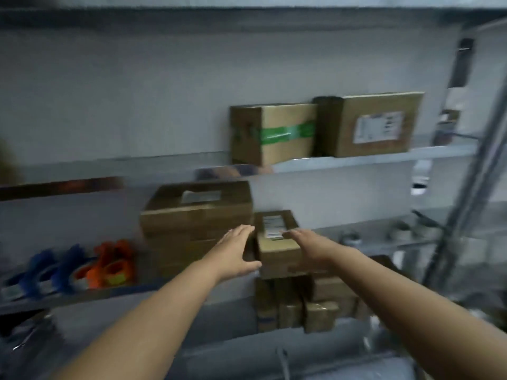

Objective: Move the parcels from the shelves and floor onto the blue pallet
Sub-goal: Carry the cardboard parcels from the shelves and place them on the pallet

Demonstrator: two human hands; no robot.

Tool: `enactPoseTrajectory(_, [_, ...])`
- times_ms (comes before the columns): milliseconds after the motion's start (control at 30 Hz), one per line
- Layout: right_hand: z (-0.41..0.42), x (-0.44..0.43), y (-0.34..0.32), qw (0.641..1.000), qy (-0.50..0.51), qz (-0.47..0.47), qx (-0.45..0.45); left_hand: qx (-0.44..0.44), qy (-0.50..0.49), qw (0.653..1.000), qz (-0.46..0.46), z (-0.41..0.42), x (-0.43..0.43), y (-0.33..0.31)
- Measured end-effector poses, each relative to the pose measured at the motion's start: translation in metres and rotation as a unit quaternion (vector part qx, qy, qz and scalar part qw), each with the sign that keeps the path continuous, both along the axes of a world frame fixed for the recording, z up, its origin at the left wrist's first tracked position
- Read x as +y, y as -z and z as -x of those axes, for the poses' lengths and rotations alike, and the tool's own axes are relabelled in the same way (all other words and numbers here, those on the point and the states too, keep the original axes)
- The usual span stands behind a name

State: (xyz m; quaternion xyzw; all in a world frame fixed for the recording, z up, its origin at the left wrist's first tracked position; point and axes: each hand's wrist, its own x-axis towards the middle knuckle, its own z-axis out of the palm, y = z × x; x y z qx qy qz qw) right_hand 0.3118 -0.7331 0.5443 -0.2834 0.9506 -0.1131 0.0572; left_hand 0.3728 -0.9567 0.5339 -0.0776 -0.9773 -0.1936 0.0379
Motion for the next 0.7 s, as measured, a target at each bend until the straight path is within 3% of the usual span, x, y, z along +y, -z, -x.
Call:
enactPoseTrajectory(167, [-0.015,0.219,-0.020,0.979,0.195,0.019,0.049,0.026,0.157,0.987,-0.035,0.065,0.199,-0.015])
enactPoseTrajectory(333, [-0.056,0.371,-0.039,0.932,0.354,0.030,0.069,0.039,0.290,0.955,-0.050,0.099,0.350,-0.021])
enactPoseTrajectory(533, [-0.084,0.473,-0.037,0.874,0.476,0.036,0.092,0.048,0.387,0.918,-0.073,0.124,0.480,-0.012])
enactPoseTrajectory(700, [-0.055,0.523,-0.025,0.846,0.526,0.013,0.089,0.032,0.427,0.901,-0.073,0.171,0.554,0.009])
